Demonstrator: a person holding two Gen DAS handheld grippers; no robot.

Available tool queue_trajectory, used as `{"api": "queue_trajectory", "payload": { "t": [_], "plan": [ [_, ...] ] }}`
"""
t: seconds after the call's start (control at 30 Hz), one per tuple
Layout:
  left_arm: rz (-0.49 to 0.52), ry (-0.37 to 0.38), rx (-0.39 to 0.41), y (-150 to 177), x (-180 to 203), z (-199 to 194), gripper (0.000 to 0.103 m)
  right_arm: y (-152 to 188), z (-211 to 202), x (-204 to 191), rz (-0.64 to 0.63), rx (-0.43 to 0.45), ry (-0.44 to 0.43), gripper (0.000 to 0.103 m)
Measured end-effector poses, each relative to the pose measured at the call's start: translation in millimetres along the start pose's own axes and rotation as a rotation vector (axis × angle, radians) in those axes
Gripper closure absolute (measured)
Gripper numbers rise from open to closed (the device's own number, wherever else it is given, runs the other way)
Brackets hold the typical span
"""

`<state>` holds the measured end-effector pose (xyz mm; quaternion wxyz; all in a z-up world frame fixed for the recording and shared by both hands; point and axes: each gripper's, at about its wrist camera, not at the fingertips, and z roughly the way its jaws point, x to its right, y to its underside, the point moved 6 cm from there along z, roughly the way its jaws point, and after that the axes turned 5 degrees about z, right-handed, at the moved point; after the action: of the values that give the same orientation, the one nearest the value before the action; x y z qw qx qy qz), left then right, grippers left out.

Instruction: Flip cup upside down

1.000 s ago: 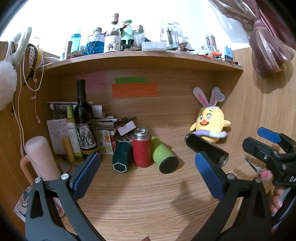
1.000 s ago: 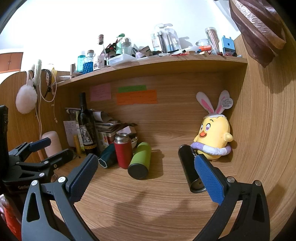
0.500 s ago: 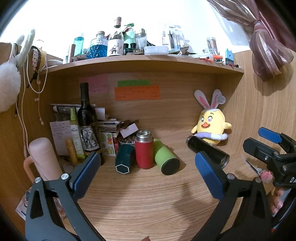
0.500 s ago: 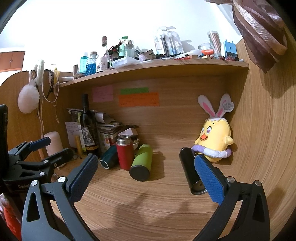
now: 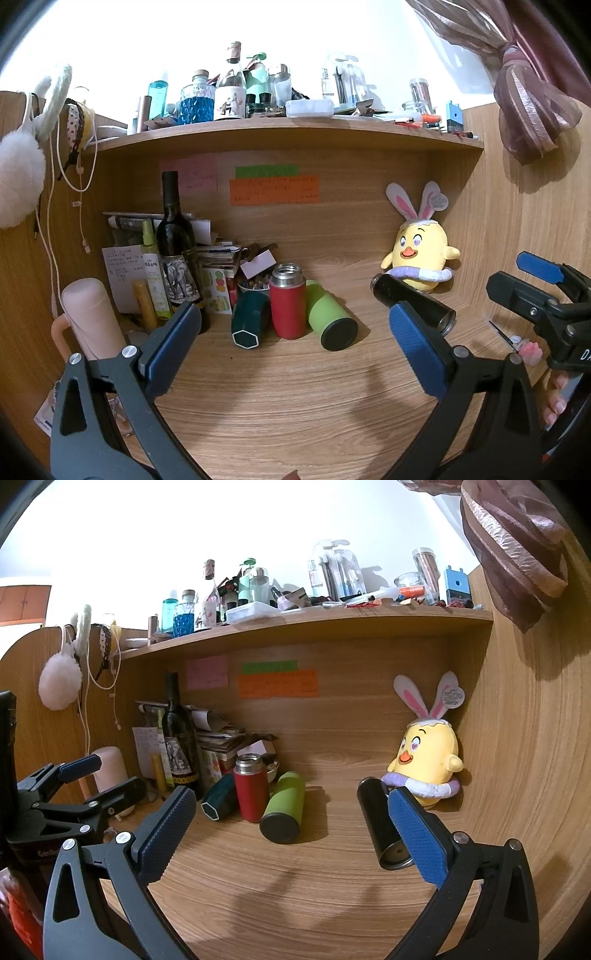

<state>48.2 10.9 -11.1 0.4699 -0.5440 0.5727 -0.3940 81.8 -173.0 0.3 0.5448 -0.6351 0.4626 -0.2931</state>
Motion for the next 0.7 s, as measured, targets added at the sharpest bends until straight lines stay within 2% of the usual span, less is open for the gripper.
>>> {"api": "queue_trajectory", "payload": {
  "t": [0.7],
  "plan": [
    [0.001,-0.005,0.007,-1.2,-1.4,-2.7,0.000,0.9,-3.5,-0.4,-0.001,0.002,0.003,0.000]
  ]
}}
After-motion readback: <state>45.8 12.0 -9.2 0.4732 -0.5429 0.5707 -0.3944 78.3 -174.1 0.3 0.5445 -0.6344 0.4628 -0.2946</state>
